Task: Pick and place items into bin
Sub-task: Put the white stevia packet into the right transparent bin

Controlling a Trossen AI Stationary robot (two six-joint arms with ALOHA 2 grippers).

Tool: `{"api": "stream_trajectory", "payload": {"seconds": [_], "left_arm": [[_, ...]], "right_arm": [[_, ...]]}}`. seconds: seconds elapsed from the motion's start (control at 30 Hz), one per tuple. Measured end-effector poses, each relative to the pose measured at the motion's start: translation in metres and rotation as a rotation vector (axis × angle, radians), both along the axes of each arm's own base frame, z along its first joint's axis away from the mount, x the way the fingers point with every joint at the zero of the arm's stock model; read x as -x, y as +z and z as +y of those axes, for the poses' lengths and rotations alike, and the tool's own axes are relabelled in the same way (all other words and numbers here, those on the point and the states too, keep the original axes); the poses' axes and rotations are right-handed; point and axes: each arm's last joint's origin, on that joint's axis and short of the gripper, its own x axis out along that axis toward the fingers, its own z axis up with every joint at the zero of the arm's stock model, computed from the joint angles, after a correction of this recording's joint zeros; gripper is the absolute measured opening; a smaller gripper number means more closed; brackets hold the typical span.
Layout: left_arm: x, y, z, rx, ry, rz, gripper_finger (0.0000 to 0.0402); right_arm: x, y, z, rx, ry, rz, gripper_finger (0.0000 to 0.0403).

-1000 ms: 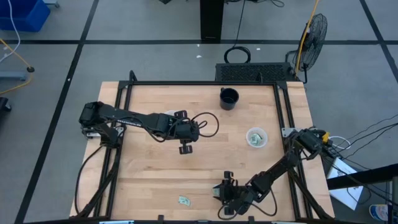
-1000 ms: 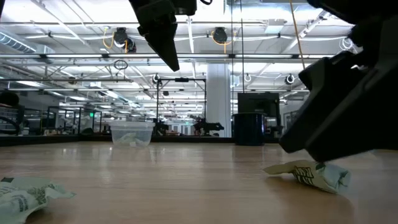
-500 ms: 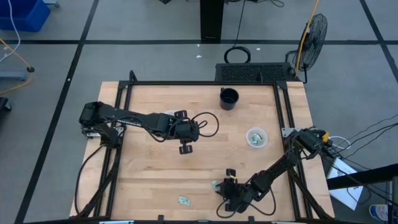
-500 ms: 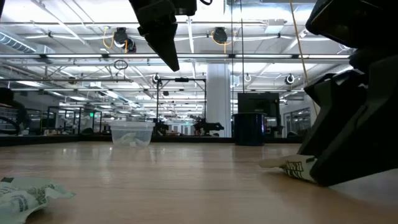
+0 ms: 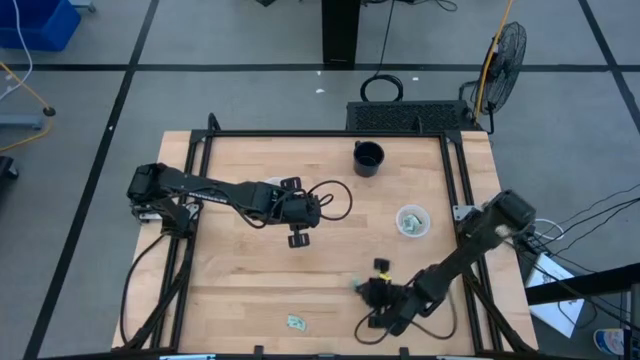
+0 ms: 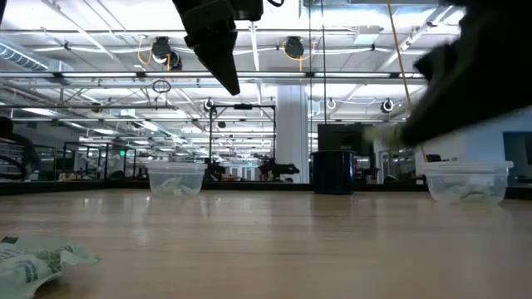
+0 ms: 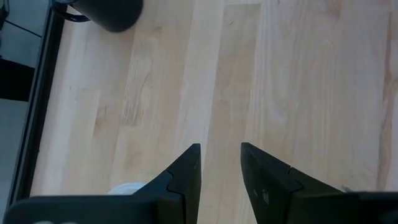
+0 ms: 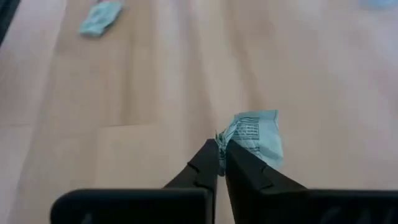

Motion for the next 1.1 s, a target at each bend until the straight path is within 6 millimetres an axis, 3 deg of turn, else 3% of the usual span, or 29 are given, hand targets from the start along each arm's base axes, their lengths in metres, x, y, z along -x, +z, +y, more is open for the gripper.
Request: {"api": "stream_trajectory", "payload": {"seconds": [0.23, 0.33, 0.43, 0.6, 0.8, 1.1], "left_arm": [[0.0, 0.0, 0.0, 0.002, 0.003, -0.001, 0.012], [0.0, 0.0, 0.0, 0.012, 0.022, -0.009, 0.012], [0.0, 0.0, 0.0, 0.015, 0.029, -0.012, 0.012], [0.0, 0.0, 0.0, 0.015, 0.028, -0.014, 0.012], [-0.003, 0.001, 0.0, 0.019, 0.028, -0.04, 0.012], [-0.005, 0.003, 0.0, 0.019, 0.022, -0.07, 0.012]], "right_arm": [[0.049, 0.071, -0.051, 0.124, -0.229, 0.015, 0.0003], [0.071, 0.08, -0.077, 0.066, -0.381, 0.026, 0.0008], [0.092, 0.071, -0.099, 0.016, -0.506, 0.026, 0.0013], [0.113, 0.036, -0.123, -0.071, -0.6, 0.093, 0.0012], [0.121, 0.012, -0.142, -0.04, -0.665, 0.121, 0.0017], [0.12, 0.004, -0.156, -0.061, -0.705, 0.245, 0.0048]]}}
